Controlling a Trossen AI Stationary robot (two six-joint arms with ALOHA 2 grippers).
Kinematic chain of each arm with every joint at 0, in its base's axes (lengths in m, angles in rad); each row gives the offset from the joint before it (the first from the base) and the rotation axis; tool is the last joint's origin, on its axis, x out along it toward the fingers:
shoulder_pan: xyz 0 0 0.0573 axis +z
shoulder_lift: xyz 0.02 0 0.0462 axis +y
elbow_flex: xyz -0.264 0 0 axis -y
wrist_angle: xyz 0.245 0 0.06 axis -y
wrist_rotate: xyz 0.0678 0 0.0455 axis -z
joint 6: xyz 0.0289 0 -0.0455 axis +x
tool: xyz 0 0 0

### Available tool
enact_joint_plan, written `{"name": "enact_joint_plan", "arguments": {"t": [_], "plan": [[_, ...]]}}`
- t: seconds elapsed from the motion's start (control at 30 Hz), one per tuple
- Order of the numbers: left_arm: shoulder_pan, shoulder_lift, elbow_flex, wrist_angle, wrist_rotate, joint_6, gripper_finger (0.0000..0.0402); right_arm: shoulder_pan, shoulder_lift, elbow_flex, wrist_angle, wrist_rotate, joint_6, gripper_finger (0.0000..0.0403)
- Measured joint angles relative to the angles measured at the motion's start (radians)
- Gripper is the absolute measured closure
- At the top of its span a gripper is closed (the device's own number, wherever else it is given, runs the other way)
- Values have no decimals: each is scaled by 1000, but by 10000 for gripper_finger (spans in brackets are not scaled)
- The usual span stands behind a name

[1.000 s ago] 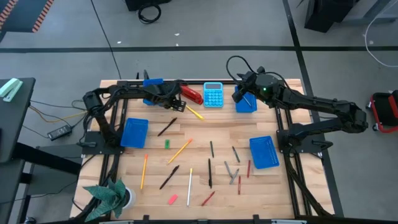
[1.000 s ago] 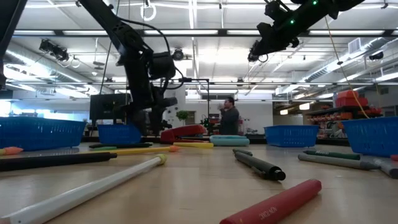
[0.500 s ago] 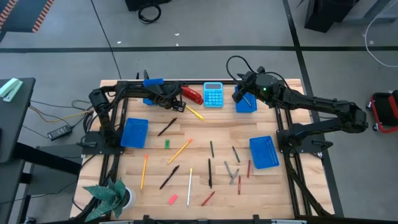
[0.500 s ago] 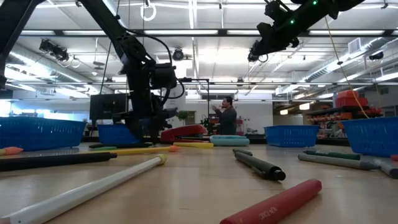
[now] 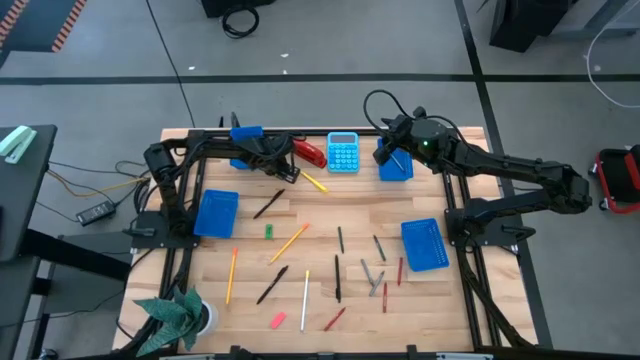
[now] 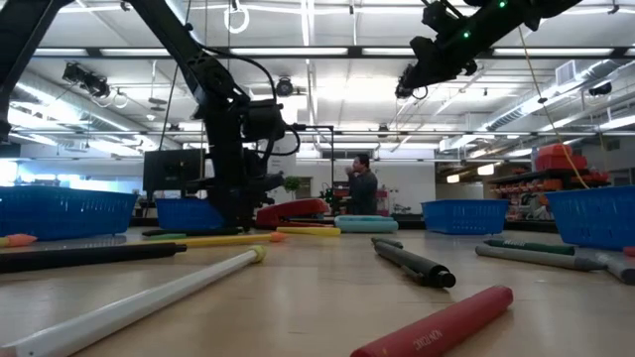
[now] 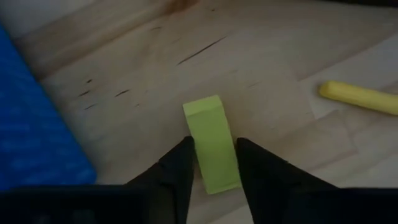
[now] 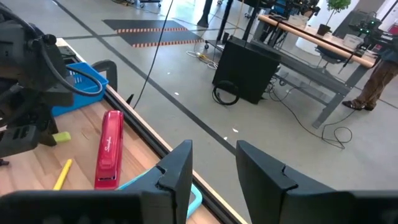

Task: Sort crayons/erasers/pens/pencils in bins
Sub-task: Put the yellow eraser into the top left bin

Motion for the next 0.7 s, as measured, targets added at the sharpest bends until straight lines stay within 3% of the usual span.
{"name": "enact_joint_plan", "arguments": {"t": [0.23, 0.7], "plan": [[1, -13, -1, -2, 15, 66, 324, 0, 0, 0, 0, -19, 0, 274], [5, -158, 144, -32, 198, 124, 321, 0, 0, 0, -28, -30, 2, 274]]}}
